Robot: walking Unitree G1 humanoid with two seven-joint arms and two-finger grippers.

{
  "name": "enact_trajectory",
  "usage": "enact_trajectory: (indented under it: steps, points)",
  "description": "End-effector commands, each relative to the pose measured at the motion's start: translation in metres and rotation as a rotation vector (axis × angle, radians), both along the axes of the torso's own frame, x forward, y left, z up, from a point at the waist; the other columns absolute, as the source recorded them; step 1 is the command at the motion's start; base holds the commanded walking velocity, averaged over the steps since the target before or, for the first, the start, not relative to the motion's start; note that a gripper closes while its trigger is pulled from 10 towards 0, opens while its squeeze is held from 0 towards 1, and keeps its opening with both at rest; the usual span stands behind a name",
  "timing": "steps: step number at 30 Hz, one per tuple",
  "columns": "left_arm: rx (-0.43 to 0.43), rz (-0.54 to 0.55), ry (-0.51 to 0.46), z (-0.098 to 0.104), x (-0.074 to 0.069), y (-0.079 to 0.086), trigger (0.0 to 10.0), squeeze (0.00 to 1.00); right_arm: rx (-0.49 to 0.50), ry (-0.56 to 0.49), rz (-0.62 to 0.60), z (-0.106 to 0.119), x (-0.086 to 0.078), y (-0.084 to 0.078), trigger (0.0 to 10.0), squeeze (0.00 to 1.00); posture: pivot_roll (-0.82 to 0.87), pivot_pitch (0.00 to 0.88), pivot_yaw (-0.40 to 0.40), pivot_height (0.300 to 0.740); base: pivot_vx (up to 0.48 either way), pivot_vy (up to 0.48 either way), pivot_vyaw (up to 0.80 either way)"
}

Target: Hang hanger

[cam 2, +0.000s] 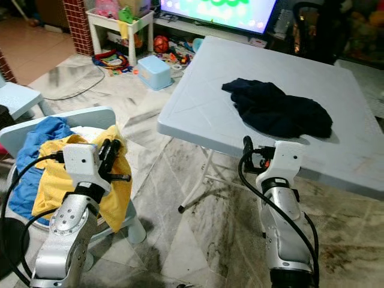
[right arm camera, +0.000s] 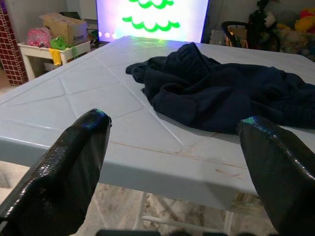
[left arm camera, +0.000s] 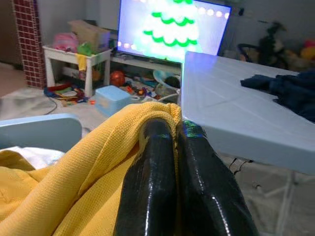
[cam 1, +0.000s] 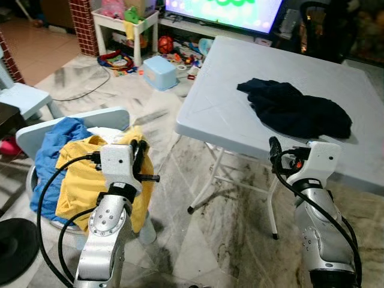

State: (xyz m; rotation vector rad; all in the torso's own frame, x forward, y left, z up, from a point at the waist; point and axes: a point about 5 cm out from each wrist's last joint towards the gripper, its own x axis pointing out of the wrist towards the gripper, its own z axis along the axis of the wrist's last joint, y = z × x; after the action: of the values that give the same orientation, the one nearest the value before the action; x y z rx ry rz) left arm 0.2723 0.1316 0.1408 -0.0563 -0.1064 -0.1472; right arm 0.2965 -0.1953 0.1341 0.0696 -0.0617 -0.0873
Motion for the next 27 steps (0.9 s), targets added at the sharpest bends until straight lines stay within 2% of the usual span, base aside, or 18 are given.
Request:
enact_trajectory:
  steps: [1, 19, 23, 26, 27]
  points:
    - [-0.014, -0.031, -0.012, 0.0035, 0.0011, -0.0049, 10.0, 0.0, -0.003, 0.007, 0.002, 0.0003, -0.0007, 0.0001, 10.0, 0.0, 0.08, 0.081, -0.106, 0.74, 0.0, -0.36, -0.8]
    - [-0.013, -0.056, 0.003, 0.0009, -0.001, -0.007, 10.0, 0.0, -0.006, 0.014, 0.014, -0.002, 0.0014, 0.0044, 10.0, 0.0, 0.08, 0.086, -0.107, 0.74, 0.0, -0.352, -0.8]
    - [-0.015, -0.049, 0.015, -0.0004, -0.0006, -0.0071, 10.0, 0.0, -0.007, 0.015, 0.015, -0.0022, 0.0018, 0.0045, 10.0, 0.0, 0.08, 0.086, -0.108, 0.74, 0.0, -0.132, -0.8]
    - [-0.041, -0.011, 0.02, -0.0007, 0.0006, -0.005, 10.0, 0.0, -0.006, 0.015, 0.015, -0.0023, 0.0018, 0.0047, 10.0, 0.0, 0.08, 0.086, -0.108, 0.74, 0.0, 0.0, -0.8]
    - [-0.006, 0.065, 0.039, -0.0029, 0.0035, 0.0011, 10.0, 0.0, 0.002, 0.011, 0.014, -0.0024, 0.0017, 0.0046, 10.0, 0.0, 0.08, 0.085, -0.108, 0.74, 0.0, 0.0, -0.8]
